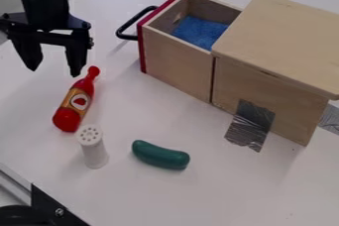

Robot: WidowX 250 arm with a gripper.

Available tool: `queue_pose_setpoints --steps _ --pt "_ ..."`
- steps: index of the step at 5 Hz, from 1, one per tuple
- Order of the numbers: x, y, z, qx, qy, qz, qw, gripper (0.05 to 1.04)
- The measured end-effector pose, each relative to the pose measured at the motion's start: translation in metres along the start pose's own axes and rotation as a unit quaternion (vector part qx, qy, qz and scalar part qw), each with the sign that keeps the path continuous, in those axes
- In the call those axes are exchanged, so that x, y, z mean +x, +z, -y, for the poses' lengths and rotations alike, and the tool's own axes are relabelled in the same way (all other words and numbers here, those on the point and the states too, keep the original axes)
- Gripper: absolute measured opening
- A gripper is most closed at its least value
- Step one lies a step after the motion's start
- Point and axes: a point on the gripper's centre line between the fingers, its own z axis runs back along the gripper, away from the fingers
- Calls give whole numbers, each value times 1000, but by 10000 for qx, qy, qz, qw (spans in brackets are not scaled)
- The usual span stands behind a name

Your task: Put the white object into the drawer

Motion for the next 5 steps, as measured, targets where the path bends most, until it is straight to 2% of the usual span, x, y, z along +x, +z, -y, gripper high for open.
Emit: queue_pose_setpoints --steps 1,2,4,5 --pt "-3 -6 2 -41 -2 -118 9999 999" --pt "-19 0 10 -214 -151 -102 9996 999" --pt "-32 19 18 -435 -502 187 9976 999" --pt "-43 18 23 -523 -666 148 9963 999"
